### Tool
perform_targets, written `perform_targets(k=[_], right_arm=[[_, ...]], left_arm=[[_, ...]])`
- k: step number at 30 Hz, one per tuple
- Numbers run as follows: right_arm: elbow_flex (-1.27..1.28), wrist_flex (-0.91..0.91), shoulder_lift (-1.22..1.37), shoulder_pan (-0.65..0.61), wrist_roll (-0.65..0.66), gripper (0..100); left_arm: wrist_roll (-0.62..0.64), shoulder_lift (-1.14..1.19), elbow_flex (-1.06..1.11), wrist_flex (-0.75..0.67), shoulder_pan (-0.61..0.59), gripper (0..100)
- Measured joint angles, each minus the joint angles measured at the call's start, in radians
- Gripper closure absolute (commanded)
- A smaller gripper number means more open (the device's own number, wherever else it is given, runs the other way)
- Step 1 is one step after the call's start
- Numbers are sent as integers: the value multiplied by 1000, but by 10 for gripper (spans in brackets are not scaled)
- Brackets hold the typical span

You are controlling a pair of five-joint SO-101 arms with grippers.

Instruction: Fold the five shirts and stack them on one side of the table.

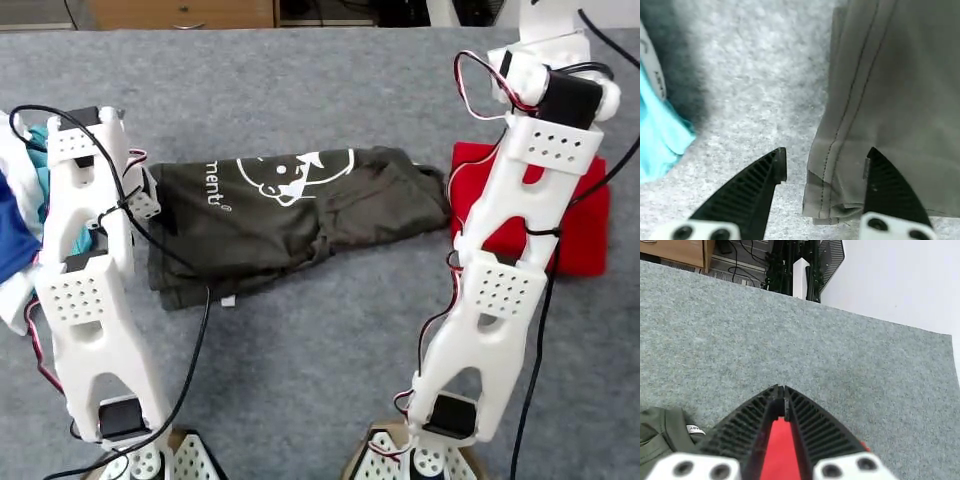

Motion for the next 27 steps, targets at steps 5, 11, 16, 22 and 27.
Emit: perform_targets(k=[5, 11, 16, 22, 27], right_arm=[[0, 0, 0, 0, 0, 994], [0, 0, 0, 0, 0, 994], [0, 0, 0, 0, 0, 994], [0, 0, 0, 0, 0, 994], [0, 0, 0, 0, 0, 994]], left_arm=[[51, 91, 21, -6, 23, 742], [184, 172, -17, 3, 78, 829], [195, 183, -48, -3, 112, 930], [201, 186, -44, -55, 118, 969], [201, 190, -75, -57, 78, 969]])
